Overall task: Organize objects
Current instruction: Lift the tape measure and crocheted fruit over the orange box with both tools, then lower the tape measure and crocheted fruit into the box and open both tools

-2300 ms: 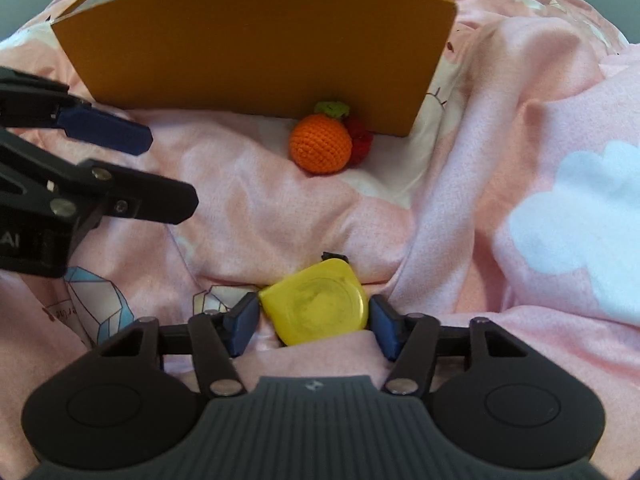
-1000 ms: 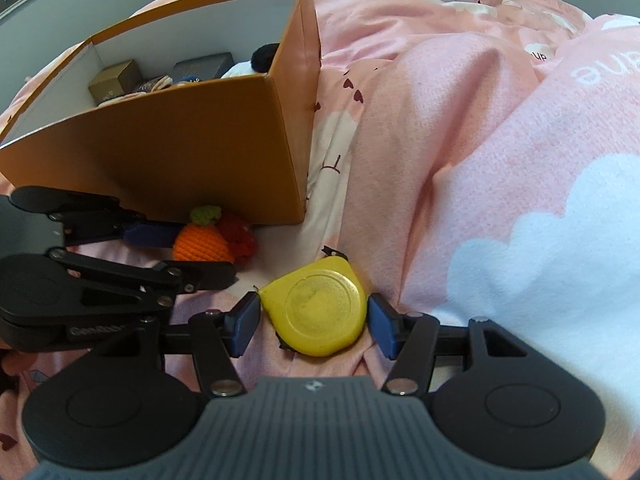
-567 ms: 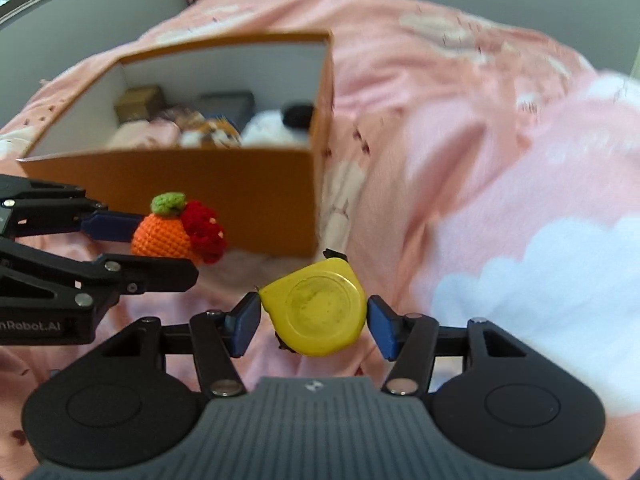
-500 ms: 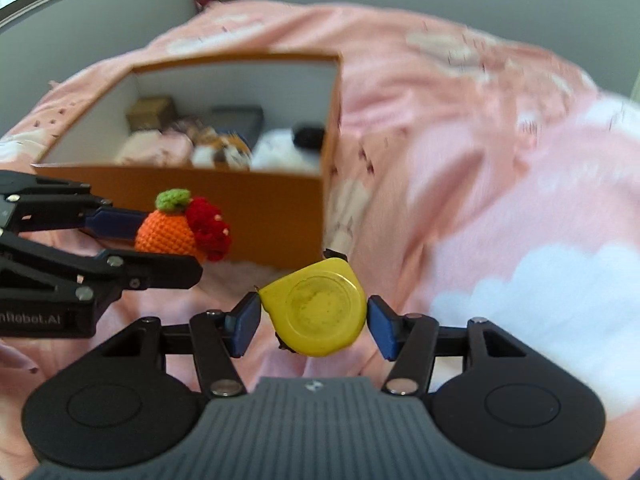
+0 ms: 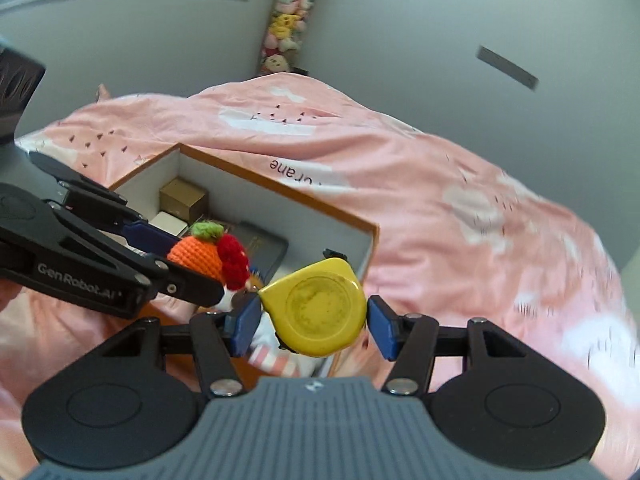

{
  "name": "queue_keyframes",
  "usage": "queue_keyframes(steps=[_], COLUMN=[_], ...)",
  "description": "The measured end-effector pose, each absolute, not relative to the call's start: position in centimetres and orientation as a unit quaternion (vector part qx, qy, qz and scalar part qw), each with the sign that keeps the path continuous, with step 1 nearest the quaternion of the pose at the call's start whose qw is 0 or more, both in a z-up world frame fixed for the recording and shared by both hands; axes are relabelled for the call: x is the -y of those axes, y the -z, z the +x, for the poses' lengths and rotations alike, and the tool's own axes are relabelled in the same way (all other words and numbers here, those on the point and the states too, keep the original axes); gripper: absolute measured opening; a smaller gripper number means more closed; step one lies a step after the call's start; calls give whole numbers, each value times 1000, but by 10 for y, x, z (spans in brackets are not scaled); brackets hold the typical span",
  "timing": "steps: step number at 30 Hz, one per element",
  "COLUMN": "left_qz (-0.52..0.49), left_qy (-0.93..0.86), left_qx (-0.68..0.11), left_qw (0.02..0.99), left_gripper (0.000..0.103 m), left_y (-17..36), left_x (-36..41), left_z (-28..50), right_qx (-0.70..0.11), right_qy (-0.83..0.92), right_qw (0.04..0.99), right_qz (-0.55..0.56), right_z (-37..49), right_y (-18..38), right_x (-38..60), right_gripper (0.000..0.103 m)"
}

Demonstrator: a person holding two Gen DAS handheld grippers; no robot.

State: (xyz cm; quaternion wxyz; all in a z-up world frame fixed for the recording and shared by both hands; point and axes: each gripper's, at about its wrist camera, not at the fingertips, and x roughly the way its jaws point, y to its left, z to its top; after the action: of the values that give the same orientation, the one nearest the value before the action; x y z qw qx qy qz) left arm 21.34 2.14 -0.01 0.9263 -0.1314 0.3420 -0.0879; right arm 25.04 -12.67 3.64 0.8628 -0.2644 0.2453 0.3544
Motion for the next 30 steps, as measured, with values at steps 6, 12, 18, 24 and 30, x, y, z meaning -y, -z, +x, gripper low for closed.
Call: queue_keyframes(steps=[6,12,18,24,30], left_qz=[-152,-170,-159,-156,-178], left_qy=[65,61,79,91,88], left_qx=[-371,-404,-436,-448,-460], left_qw=[914,897,882,875,866], left_gripper=[47,47,47,47,47], left_y=[15,32,45,51,57], left_x=[-39,-59,-69,-74,-79], left_z=[247,274,301,321,337], right_qx=[-250,-257,-262,-255,-243], right_qy=[-357,-373,-397,-415,-424], right_qw=[840,803,768,727,686], right_qz=[-324,-388,-429,-484,-538], right_z=[298,332,361,374,382], right_y=[-14,16,41,62,81], right_x=[85,54,32,15,6], right_gripper=[60,60,60,60,60])
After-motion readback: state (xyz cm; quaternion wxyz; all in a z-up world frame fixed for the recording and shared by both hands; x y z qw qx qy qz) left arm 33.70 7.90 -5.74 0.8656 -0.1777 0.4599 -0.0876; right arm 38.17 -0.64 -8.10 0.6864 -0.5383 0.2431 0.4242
